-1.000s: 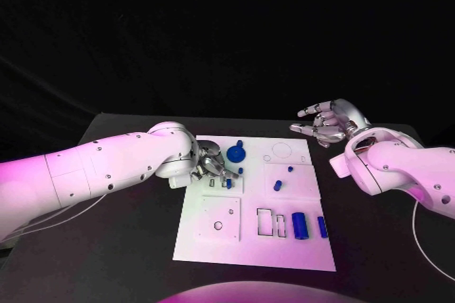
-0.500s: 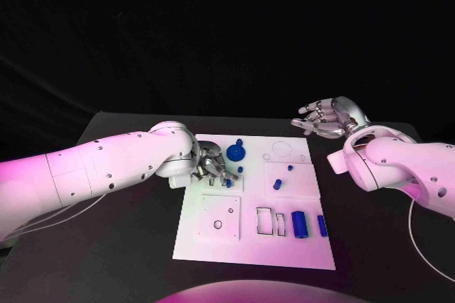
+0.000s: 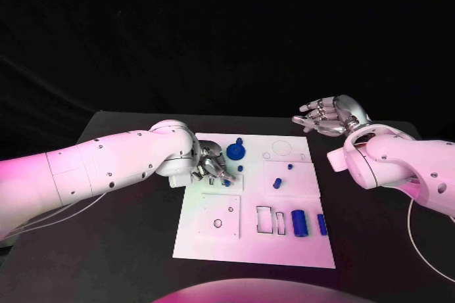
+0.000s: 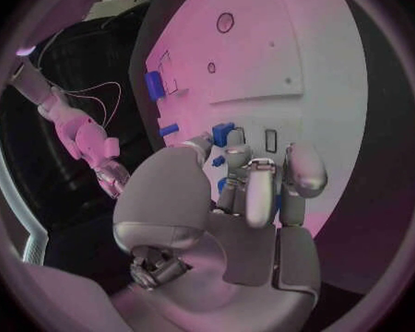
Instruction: Assemble the parts on the task board
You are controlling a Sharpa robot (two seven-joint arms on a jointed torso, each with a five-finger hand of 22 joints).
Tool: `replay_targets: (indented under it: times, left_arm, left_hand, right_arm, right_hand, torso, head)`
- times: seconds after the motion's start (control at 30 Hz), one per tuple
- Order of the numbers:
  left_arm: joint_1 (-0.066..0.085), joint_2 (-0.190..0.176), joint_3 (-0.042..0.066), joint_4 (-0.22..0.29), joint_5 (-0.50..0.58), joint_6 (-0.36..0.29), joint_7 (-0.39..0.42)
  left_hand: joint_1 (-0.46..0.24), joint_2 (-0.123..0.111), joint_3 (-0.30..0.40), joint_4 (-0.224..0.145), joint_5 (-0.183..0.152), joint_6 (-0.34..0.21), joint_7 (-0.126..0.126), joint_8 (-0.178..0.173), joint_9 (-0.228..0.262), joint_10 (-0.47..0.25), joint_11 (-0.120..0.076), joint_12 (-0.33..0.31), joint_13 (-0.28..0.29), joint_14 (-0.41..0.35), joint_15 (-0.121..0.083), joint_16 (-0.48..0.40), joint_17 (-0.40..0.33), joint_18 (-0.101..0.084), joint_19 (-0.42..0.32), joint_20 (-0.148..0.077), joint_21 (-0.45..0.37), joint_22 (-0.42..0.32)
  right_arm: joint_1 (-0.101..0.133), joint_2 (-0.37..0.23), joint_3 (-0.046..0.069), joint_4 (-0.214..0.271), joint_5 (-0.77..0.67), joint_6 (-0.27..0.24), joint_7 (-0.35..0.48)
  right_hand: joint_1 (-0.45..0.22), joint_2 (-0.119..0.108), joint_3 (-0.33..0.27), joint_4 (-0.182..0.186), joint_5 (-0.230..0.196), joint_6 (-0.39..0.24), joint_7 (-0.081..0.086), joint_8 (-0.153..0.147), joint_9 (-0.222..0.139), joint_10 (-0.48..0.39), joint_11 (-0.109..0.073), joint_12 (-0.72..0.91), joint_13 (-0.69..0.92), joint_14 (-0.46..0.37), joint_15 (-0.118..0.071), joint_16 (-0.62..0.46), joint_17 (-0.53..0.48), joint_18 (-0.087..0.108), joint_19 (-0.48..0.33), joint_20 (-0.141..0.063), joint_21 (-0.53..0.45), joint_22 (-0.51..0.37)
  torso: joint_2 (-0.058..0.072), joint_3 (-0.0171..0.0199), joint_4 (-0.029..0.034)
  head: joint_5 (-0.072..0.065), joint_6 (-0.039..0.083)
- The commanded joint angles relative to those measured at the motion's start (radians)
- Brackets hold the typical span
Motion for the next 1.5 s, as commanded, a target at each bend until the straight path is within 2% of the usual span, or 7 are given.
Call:
replay_targets:
  times: [0.03,0.3,0.4,0.57,0.97,1.13,1.5]
  left_arm:
    - [0.001,0.003,0.0,0.002,0.022,0.016,-0.001]
    - [0.001,0.004,0.0,0.0,0.068,0.013,-0.001]
    - [0.001,0.001,0.0,0.002,0.1,0.007,0.0]
    - [0.001,-0.008,0.004,0.008,0.148,-0.011,0.003]
    - [0.001,-0.072,0.01,0.081,0.225,-0.137,0.012]
    - [0.0,-0.091,0.007,0.116,0.218,-0.209,0.017]
    - [-0.005,-0.1,-0.014,0.158,0.032,-0.354,0.019]
  left_hand:
    - [0.034,0.001,0.038,-0.002,0.0,-0.006,-0.001,0.002,0.002,-0.009,-0.002,-0.005,-0.007,0.015,-0.007,-0.004,0.029,-0.008,-0.005,-0.006,0.003,0.0]
    - [0.078,-0.034,0.188,-0.007,0.0,-0.01,0.0,-0.003,0.013,-0.018,-0.003,-0.015,-0.025,0.014,-0.007,-0.004,0.028,-0.008,-0.008,-0.007,0.005,0.001]
    - [0.079,-0.055,0.297,-0.031,0.0,-0.013,-0.001,0.006,0.028,-0.011,-0.003,-0.015,-0.027,0.014,-0.007,-0.004,0.028,-0.009,-0.007,-0.006,0.007,0.006]
    - [0.063,-0.074,0.389,-0.064,0.0,-0.015,-0.002,0.026,0.053,0.001,-0.005,-0.012,-0.025,0.017,-0.009,-0.001,0.034,-0.011,-0.002,-0.007,0.013,0.016]
    - [0.013,-0.097,0.485,-0.111,0.0,-0.01,-0.007,0.047,0.084,0.037,-0.01,0.011,0.006,0.03,-0.014,0.011,0.059,-0.011,0.003,-0.01,0.017,0.022]
    - [-0.008,-0.118,0.537,-0.142,0.0,0.0,-0.012,0.052,0.094,0.061,-0.016,0.024,0.026,0.042,-0.02,0.021,0.081,-0.015,0.02,-0.016,0.027,0.043]
    - [-0.064,-0.158,0.64,-0.197,0.003,0.034,-0.024,0.06,0.11,0.113,-0.029,0.046,0.062,0.066,-0.032,0.044,0.131,-0.027,0.065,-0.028,0.054,0.103]
  right_arm:
    - [-0.001,0.002,0.0,-0.002,0.011,-0.004,0.018]
    - [-0.002,0.005,0.0,-0.006,0.013,-0.005,0.015]
    - [-0.003,0.008,-0.001,-0.009,0.014,-0.006,0.013]
    - [-0.005,0.01,-0.002,-0.012,0.017,-0.006,0.012]
    - [-0.006,0.005,-0.002,-0.014,0.019,-0.007,0.012]
    - [-0.006,0.003,-0.002,-0.016,0.02,-0.006,0.013]
    - [-0.006,-0.001,-0.003,-0.025,0.014,0.0,0.021]
  right_hand:
    - [0.002,-0.006,0.003,-0.001,-0.003,-0.008,0.008,0.001,-0.002,0.003,0.004,-0.006,-0.005,-0.006,0.005,-0.01,-0.003,0.01,0.0,0.01,-0.008,-0.004]
    - [0.002,-0.006,0.003,-0.001,-0.003,-0.009,0.009,0.001,-0.004,0.002,0.005,-0.005,-0.014,-0.01,0.007,-0.017,-0.006,0.01,-0.002,0.012,-0.014,-0.011]
    - [0.002,-0.006,0.003,-0.001,-0.003,-0.011,0.009,0.001,-0.004,0.001,0.006,-0.005,-0.017,-0.01,0.007,-0.02,-0.007,0.01,-0.002,0.013,-0.017,-0.014]
    - [0.002,-0.006,0.003,-0.001,-0.003,-0.012,0.01,0.001,-0.005,0.0,0.007,-0.005,-0.02,-0.011,0.008,-0.022,-0.008,0.01,-0.003,0.013,-0.019,-0.016]
    - [0.001,-0.007,0.002,-0.001,-0.003,-0.014,0.011,0.001,-0.006,-0.002,0.008,-0.005,-0.026,-0.014,0.01,-0.026,-0.01,0.009,-0.004,0.015,-0.023,-0.021]
    - [0.0,-0.008,0.001,-0.001,-0.003,-0.016,0.012,0.001,-0.007,-0.005,0.009,-0.004,-0.032,-0.018,0.011,-0.031,-0.013,0.009,-0.005,0.016,-0.028,-0.026]
    - [0.003,-0.009,0.001,-0.003,-0.003,-0.022,0.016,0.002,-0.011,-0.016,0.014,-0.001,-0.054,-0.032,0.017,-0.05,-0.021,0.009,-0.012,0.022,-0.045,-0.044]
  torso:
    - [0.0,-0.0001,0.0001]
    - [0.001,-0.0002,0.0]
    - [0.001,-0.0003,-0.0005]
    - [0.001,0.0005,0.0001]
    - [0.0,0.0021,0.0035]
    - [-0.002,0.0065,0.0089]
    - [-0.013,0.0179,0.0221]
  head:
    - [0.0,0.0]
    - [0.001,-0.003]
    - [0.002,-0.002]
    - [0.003,-0.002]
    - [0.003,-0.001]
    - [0.003,-0.004]
    - [0.0,-0.013]
